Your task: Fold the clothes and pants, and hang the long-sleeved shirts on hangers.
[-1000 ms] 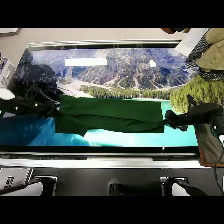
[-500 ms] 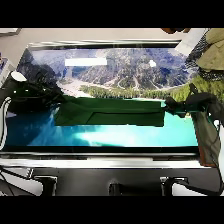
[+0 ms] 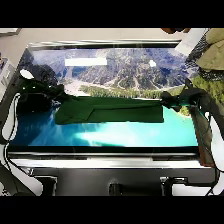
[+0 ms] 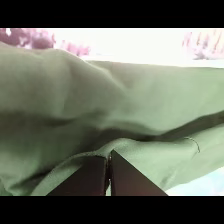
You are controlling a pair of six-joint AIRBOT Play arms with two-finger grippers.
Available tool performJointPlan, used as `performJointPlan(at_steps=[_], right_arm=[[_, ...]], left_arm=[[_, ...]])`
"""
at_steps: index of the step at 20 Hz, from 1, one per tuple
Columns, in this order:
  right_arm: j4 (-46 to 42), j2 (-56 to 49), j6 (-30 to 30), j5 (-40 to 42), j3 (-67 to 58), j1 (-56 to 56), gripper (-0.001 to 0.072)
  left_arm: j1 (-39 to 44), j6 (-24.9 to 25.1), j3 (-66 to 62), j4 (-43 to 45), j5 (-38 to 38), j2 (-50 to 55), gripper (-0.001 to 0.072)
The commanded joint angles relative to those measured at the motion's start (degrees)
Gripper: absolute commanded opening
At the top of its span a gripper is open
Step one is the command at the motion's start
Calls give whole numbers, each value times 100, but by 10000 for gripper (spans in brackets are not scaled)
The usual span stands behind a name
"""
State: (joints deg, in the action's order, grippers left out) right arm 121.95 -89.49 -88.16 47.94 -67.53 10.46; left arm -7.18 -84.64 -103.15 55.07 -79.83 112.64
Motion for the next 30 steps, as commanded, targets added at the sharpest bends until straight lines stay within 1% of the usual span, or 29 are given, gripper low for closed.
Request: performJointPlan(at_steps=[1, 2, 3, 4, 5, 6, 7, 10, 12, 13, 15, 19, 22, 23, 24, 26, 27, 28, 29, 30], right_arm=[[-9, -249, 57, 87, -24, -13, 28], [0, -295, 76, 155, -26, -13, 87], [2, -286, 197, 234, -31, 4, 218], [35, -249, 369, 472, -109, 81, 407], [114, -214, 398, 844, -275, 208, 521], [251, -195, 369, 1211, -457, 387, 623], [345, -197, 313, 1561, -662, 627, 661], [649, -258, 66, 1932, -822, 1305, 666], [1108, -518, -376, 2267, -822, 1561, 670], [1298, -671, -612, 2411, -822, 1582, 670], [1419, -931, -881, 2474, -822, 1521, 671], [1480, -1259, -1003, 2282, -822, 1191, 681], [1434, -1445, -1001, 2221, -822, 894, 670], [1390, -1475, -1001, 2151, -820, 789, 654], [1370, -1480, -1032, 2068, -822, 693, 607], [1325, -1480, -1051, 1919, -822, 511, 475], [1318, -1478, -1049, 1858, -822, 442, 326], [1318, -1462, -1045, 1832, -822, 409, 161], [1322, -1421, -1021, 1845, -822, 411, 48], [1298, -1316, -994, 1856, -822, 426, 26]], left_arm=[[68, -24, -103, -7, 35, 229, 17], [85, -24, -103, -7, 35, 249, 28], [85, -26, -105, -7, 35, 243, 112], [79, -81, -129, 0, 31, 223, 230], [42, -122, -173, 0, 13, 186, 334], [-2, -153, -223, 0, -20, 129, 337], [-37, -179, -251, 4, -15, 28, 337], [-109, -192, -269, 7, -15, -306, 337], [-105, -192, -269, 44, -13, -485, 337], [-98, -192, -269, 68, -15, -546, 337], [-94, -192, -269, 68, -13, -597, 337], [-94, -195, -269, 68, -15, -599, 337], [-94, -195, -269, 68, -11, -599, 337], [-94, -195, -269, 68, -11, -599, 337], [-94, -195, -269, 68, -13, -599, 337], [-90, -197, -269, 61, -57, -601, 337], [-81, -197, -269, 46, -105, -601, 337], [-59, -254, -269, 42, -164, -601, 336], [-28, -282, -269, 37, -225, -601, 332], [20, -306, -267, 24, -284, -601, 311]])
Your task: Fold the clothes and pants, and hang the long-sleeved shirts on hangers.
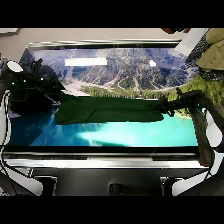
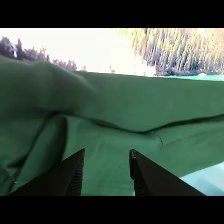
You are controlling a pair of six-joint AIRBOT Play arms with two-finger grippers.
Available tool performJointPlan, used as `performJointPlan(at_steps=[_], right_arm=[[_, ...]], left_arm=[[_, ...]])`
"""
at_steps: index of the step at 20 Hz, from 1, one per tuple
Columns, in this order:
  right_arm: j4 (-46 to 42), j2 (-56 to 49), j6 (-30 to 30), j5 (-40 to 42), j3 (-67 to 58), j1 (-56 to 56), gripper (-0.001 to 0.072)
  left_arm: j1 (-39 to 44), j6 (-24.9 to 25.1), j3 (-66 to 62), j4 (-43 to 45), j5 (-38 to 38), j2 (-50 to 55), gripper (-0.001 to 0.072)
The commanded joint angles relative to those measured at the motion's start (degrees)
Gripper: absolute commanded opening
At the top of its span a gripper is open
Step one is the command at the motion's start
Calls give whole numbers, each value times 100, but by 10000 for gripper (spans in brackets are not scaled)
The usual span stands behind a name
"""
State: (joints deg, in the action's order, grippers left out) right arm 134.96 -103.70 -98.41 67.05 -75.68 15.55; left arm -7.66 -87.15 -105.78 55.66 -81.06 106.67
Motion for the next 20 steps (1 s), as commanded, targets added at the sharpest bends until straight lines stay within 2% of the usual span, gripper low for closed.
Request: performJointPlan(at_steps=[1, 3, 7, 10, 16, 20], right_arm=[[-81, 254, 114, -50, -9, -70, 26], [-573, 669, 452, -11, -35, -70, 25], [-1856, 1499, 1106, 503, -334, -70, 25], [-2430, 1954, 1340, 1075, -859, -70, 26], [-2612, 2728, 1729, 1738, -1735, -70, 26], [-2612, 3226, 1897, 1928, -1818, -70, 26]], left_arm=[[136, -105, -4, -39, -199, -4, 305], [387, -308, -2, -63, -181, 2, 20], [1285, -850, 11, -85, 175, 125, 16], [2199, -1217, 11, -553, 922, 361, 16], [3993, -1189, -2, -2503, 2756, 1056, 15], [4745, -1198, -9, -3178, 3670, 1445, 14]])
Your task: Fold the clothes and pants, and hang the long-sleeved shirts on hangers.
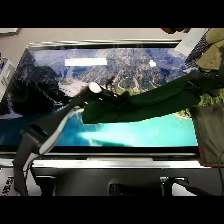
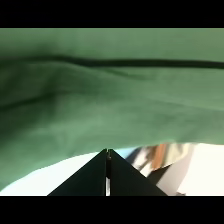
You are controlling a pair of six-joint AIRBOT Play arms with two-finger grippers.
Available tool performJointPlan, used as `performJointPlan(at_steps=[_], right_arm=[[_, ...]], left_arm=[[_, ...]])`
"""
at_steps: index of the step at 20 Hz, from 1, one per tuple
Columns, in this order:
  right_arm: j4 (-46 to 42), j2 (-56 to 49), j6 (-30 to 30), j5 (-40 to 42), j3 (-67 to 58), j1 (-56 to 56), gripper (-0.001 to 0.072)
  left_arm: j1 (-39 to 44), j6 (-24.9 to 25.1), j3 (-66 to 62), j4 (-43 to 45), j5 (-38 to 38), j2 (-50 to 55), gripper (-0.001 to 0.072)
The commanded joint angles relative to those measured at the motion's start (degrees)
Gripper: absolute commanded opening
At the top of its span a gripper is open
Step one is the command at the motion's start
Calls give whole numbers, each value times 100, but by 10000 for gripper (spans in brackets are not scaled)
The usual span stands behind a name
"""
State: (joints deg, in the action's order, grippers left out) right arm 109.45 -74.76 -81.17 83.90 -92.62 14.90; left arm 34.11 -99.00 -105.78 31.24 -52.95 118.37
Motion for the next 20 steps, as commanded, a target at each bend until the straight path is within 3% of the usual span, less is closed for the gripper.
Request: performJointPlan(at_steps=[1, 5, 9, 12, 16, 20], right_arm=[[-63, 413, 271, 350, -125, -4, 26], [-13, 586, 452, 761, -125, -7, 26], [96, 627, 546, 916, -122, -11, 26], [98, 625, 553, 811, -122, -11, 26], [190, 573, 511, 254, -122, -11, 26], [916, 345, 619, 44, -122, -337, 26]], left_arm=[[678, -13, -7, -927, 1043, 352, 13], [1001, -254, -221, -1220, 1445, 669, 12], [1176, -754, -439, -1215, 1443, 957, 12], [1167, -750, -439, -1215, 1250, 966, 12], [599, -332, -435, -964, 210, 640, 12], [-540, -579, -435, 807, -1412, -348, 12]])
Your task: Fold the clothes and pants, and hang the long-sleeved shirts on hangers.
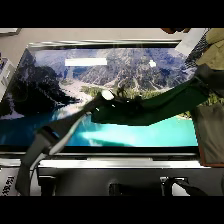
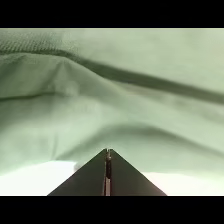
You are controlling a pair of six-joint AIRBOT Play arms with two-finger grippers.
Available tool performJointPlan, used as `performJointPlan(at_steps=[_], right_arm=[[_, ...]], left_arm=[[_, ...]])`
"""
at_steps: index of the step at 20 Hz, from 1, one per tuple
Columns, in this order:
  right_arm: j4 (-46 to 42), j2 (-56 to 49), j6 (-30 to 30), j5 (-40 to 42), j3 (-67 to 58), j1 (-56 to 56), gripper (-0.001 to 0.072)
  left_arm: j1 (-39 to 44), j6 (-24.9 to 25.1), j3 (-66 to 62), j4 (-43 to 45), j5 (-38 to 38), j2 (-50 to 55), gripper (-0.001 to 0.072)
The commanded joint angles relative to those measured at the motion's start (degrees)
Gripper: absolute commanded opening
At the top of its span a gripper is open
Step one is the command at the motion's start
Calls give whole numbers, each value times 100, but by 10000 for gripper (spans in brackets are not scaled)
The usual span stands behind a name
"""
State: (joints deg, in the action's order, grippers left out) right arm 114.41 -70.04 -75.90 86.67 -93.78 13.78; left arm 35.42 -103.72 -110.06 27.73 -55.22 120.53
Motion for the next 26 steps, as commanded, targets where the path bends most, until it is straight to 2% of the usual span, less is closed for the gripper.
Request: performJointPlan(at_steps=[1, 5, 7, 11, 14, 18, 23, 24, 26], right_arm=[[396, -195, 227, -350, -7, -498, 26], [164, -564, 1075, -1027, -7, -1823, 26], [-26, -855, 1521, -1384, -7, -2498, 26], [-164, -1609, 2354, -2337, -7, -3539, 26], [-92, -2190, 2730, -3071, -7, -4026, 26], [50, -2739, 2894, -3473, -7, -4387, 26], [203, -3080, 2931, -3585, -7, -4522, 28], [212, -3117, 2929, -3615, -7, -4522, 91], [380, -3117, 2907, -3731, -9, -4522, 312]], left_arm=[[-992, -205, -7, 1620, -1613, -868, 12], [-2275, -212, -7, 3748, -3274, -2151, 13], [-2850, -44, -7, 4402, -3836, -2658, 14], [-3742, 146, -7, 4559, -4264, -3209, 14], [-4037, 433, -4, 4566, -4470, -3285, 15], [-4105, 492, 7, 4581, -4468, -3283, 14], [-4098, 494, 9, 4583, -4376, -3259, 15], [-4098, 494, 17, 4583, -4369, -3259, 15], [-4098, 494, 24, 4583, -4315, -3259, 15]])
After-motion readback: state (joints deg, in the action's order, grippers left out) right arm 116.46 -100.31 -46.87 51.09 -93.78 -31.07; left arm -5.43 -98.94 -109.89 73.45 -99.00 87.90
